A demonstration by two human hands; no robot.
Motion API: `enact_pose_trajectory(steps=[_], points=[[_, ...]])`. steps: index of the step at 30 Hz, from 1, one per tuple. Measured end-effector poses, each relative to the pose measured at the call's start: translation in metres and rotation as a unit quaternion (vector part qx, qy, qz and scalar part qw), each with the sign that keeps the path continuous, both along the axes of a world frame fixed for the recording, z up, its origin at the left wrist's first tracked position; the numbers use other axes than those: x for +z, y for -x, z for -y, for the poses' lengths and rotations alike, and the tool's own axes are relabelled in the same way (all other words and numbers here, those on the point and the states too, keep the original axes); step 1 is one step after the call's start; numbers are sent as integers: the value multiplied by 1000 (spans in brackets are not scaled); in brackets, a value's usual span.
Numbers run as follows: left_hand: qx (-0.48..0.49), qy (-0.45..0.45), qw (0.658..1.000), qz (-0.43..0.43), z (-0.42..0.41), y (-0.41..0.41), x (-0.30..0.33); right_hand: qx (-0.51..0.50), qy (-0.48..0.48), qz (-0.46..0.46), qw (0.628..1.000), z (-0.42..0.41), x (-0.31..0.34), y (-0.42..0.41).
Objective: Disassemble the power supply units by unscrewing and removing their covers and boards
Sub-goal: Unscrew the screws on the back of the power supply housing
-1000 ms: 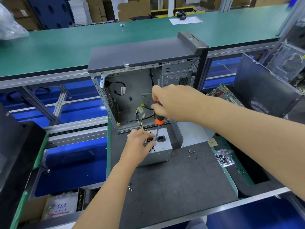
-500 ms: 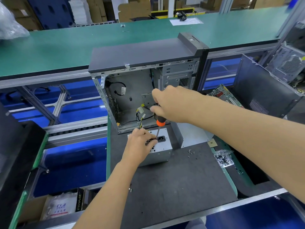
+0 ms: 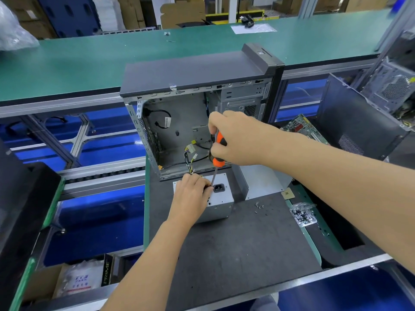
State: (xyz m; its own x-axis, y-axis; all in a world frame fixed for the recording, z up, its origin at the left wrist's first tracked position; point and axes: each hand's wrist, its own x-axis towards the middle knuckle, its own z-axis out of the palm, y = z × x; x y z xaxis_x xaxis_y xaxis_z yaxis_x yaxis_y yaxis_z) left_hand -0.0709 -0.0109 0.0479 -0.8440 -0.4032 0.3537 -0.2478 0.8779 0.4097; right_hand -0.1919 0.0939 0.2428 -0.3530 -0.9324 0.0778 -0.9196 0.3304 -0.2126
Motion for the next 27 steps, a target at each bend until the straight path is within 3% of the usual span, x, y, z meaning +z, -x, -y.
enact_pose_trajectory(steps=[7,12,18,23,27], points=[[23,-61,997,31,7,0,0,-52,74,22,996,-6,9,17],[46,-136,990,-1,-1,-7,4,-110,125,58,984,-12,5,29],[0,-127,990,-54,-37,-11,9,-148,161,97,971,-25,-11,36],[-98,-113,988,-44,-73,-10,-12,-227,216,231,921,-44,-39,37],[-120,-124,985,-11,-96,-8,-45,-284,278,337,853,-64,-73,33]])
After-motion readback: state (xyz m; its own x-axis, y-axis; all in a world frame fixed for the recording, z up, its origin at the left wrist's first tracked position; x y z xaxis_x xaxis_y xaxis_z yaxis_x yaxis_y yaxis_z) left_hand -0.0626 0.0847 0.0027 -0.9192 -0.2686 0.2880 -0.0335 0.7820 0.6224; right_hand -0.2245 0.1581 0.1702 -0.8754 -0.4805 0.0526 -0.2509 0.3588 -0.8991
